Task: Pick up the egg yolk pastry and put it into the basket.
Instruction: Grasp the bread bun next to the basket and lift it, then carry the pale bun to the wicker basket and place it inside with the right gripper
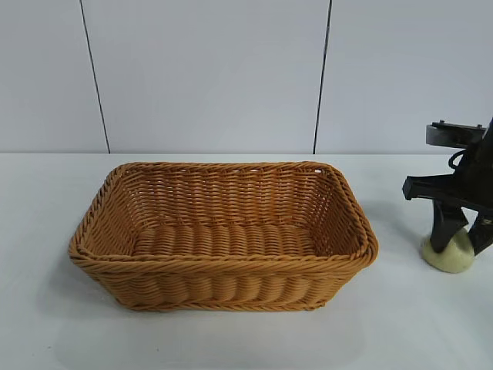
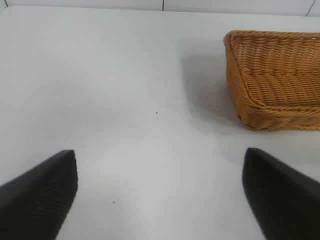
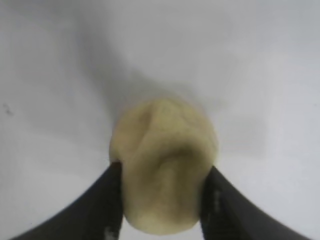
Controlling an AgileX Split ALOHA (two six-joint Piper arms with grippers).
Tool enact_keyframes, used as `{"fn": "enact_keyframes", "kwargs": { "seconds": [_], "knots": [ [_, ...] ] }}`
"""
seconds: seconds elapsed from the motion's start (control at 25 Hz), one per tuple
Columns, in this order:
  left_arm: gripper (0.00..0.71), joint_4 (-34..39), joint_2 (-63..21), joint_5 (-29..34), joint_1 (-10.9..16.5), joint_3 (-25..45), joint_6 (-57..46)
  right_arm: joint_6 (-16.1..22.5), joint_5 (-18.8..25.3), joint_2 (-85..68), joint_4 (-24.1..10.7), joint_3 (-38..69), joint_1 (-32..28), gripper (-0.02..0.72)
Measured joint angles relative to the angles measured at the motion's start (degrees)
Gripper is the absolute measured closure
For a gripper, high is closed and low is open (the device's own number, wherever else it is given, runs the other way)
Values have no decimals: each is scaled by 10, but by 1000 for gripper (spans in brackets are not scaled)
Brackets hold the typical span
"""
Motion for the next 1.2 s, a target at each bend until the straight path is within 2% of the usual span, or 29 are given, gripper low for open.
{"fn": "enact_keyframes", "kwargs": {
  "seconds": [0.24,0.48,0.6,0.72,0.88,1.2],
  "knots": [
    [20,0,0,0,0,0,0,-16,62,-59,-2,-53,0,687],
    [20,0,0,0,0,0,0,-20,179,-83,-3,-168,7,691],
    [20,0,0,0,0,0,0,-21,201,-83,-4,-190,36,692],
    [20,0,0,0,0,0,0,-22,207,-83,0,-197,84,692],
    [20,0,0,0,0,0,0,-22,199,-83,22,-198,165,692],
    [20,0,0,0,0,0,0,-11,118,-71,30,-198,304,692]
  ]
}}
